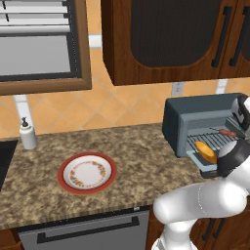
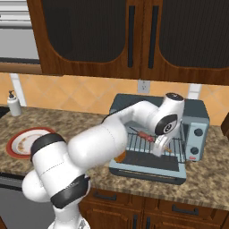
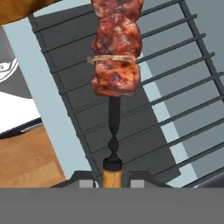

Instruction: Pick up the kebab skewer and baguette bread, and place them inside the toaster oven. Close the toaster oven door and start by setting the timer.

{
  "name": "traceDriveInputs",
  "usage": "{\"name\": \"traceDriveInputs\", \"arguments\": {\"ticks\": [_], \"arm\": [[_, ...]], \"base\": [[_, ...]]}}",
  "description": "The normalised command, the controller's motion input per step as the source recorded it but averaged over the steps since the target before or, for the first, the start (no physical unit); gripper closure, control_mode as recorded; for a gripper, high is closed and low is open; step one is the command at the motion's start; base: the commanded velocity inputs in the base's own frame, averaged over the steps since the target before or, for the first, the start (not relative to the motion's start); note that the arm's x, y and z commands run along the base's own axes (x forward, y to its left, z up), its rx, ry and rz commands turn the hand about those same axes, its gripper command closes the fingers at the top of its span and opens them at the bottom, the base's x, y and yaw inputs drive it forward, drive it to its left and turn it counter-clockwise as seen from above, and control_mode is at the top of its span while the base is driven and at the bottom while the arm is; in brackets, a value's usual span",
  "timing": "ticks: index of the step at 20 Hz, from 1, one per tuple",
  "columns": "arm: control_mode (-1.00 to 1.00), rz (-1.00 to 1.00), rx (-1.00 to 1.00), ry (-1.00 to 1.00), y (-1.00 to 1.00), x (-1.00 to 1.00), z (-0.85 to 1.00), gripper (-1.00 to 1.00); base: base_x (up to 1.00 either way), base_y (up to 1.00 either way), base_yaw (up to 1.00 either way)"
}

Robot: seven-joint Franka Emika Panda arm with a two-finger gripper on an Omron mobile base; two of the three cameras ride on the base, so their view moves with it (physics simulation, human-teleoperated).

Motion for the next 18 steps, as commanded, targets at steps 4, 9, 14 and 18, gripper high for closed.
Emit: {"name": "traceDriveInputs", "arguments": {"ticks": [4,9,14,18], "arm": [[-1.0,0.0,0.04,-0.1,0.0,0.0,-0.16,1.0],[-1.0,0.0,0.02,-0.06,0.0,0.04,-0.19,1.0],[-1.0,-0.01,0.0,-0.03,0.0,0.03,-0.17,1.0],[-1.0,-0.02,0.0,0.0,0.0,0.0,-0.2,1.0]], "base": [[0.0,0.0,0.0],[0.0,0.0,0.0],[0.0,0.0,0.0],[0.0,0.0,0.0]]}}
